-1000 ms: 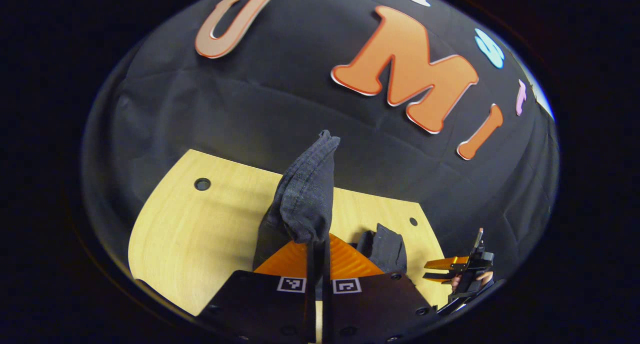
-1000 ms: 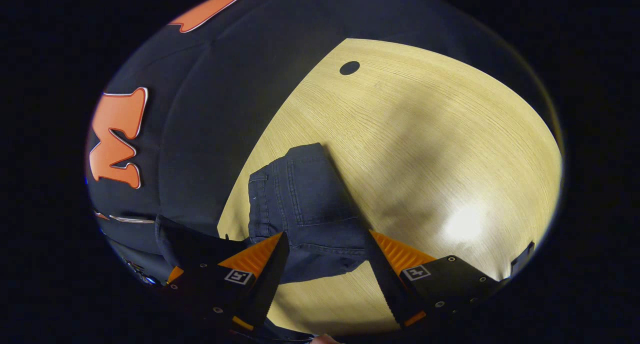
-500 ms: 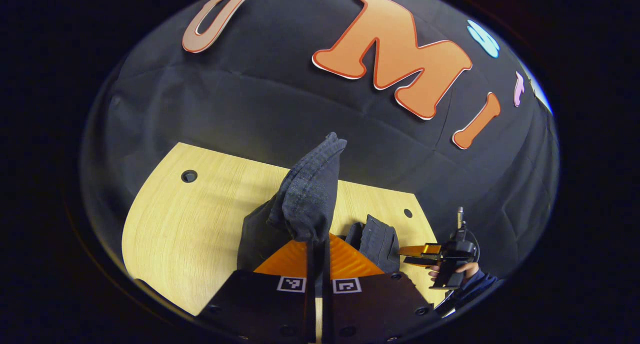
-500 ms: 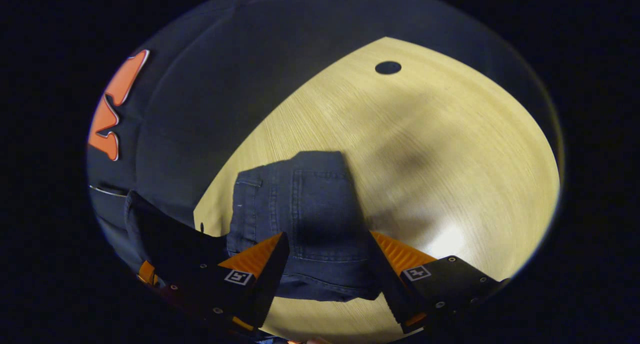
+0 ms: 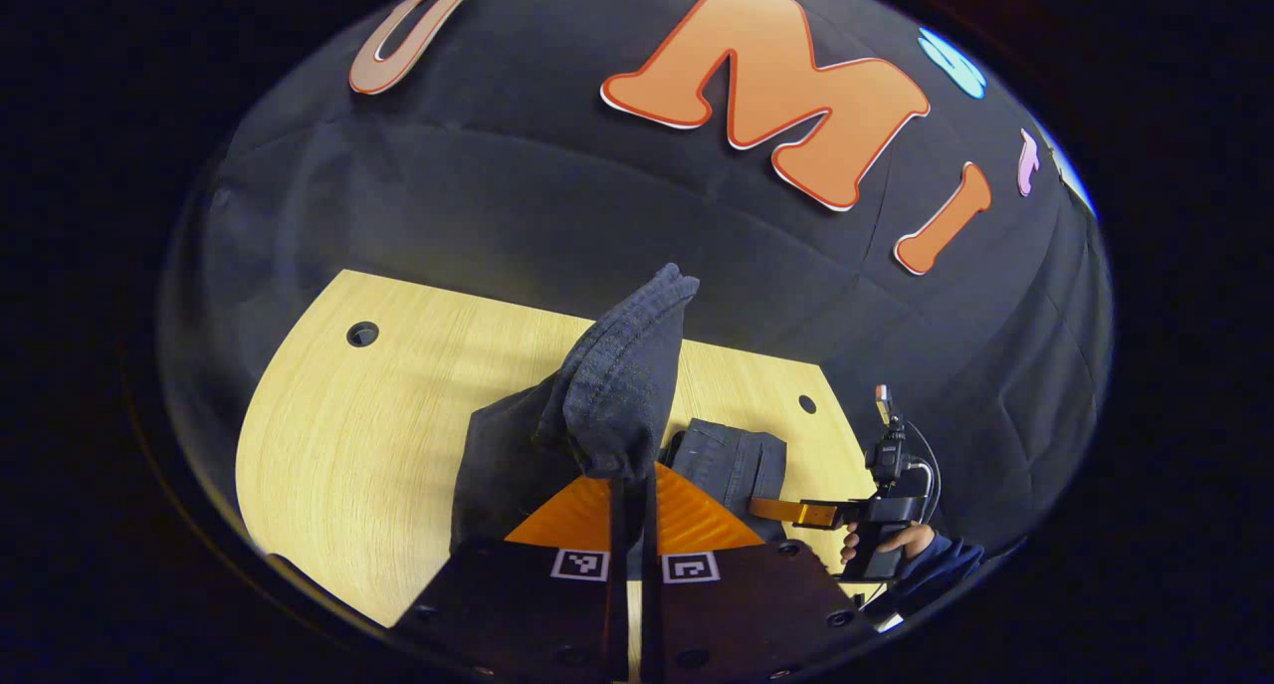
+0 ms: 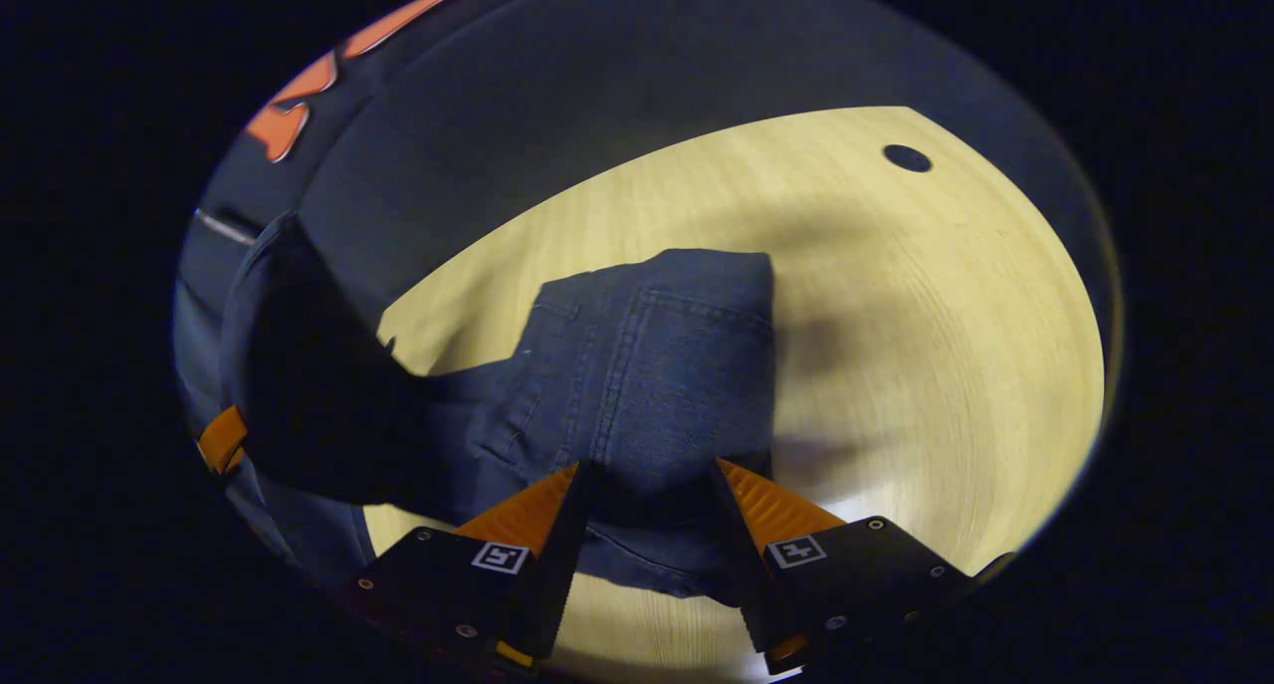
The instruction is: Grasp the waist and the cuffs of the jeans and fold them to make the two legs overlap; first hold the waist and fold one-third of the jeans toward the cuffs, then hold the cuffs and fold the remaining one-third in the same direction to finish folding.
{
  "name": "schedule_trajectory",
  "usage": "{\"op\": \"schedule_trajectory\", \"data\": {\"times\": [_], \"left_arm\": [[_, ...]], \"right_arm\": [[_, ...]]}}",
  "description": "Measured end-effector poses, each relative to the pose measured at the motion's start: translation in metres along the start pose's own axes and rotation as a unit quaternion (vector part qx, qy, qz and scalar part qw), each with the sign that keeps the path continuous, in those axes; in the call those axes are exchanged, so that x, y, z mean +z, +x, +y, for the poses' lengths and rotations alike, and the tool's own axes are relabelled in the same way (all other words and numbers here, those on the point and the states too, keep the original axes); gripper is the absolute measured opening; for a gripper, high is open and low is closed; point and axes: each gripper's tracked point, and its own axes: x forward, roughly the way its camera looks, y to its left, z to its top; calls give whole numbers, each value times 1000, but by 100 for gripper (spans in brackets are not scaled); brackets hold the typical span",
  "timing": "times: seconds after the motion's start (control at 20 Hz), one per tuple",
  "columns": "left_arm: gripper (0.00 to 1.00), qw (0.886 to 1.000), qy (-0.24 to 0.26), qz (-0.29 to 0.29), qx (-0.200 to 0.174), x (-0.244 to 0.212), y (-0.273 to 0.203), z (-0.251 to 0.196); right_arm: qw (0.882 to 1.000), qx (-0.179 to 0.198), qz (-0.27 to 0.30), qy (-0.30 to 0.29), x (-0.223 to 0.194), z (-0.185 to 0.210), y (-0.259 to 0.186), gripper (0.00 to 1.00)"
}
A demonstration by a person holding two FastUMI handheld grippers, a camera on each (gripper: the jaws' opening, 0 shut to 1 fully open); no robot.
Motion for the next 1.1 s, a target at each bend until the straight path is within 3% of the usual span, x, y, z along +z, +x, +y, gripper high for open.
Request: {"op": "schedule_trajectory", "data": {"times": [0.25,0.4,0.5,0.9,0.95,1.0,1.05,1.1], "left_arm": [[5,999,47,21,-18,-17,19,-36],[5,994,93,36,-31,-35,33,-64],[5,990,123,49,-42,-51,43,-85],[6,975,179,121,-41,-118,112,-124],[11,974,175,134,-56,-129,116,-133],[19,972,169,139,-82,-136,115,-146],[25,971,167,141,-95,-145,121,-154],[32,971,174,138,-94,-146,124,-158]], "right_arm": [[999,18,6,-42,1,2,-14,70],[1000,-7,-14,-2,9,-9,-27,71],[999,14,-17,24,18,0,-38,83],[998,-15,-41,45,21,-28,-58,95],[998,-16,-49,47,23,-27,-61,95],[997,-13,-57,49,28,-25,-66,87],[996,-11,-68,53,33,-21,-70,97],[995,-13,-83,52,38,-20,-77,97]]}}
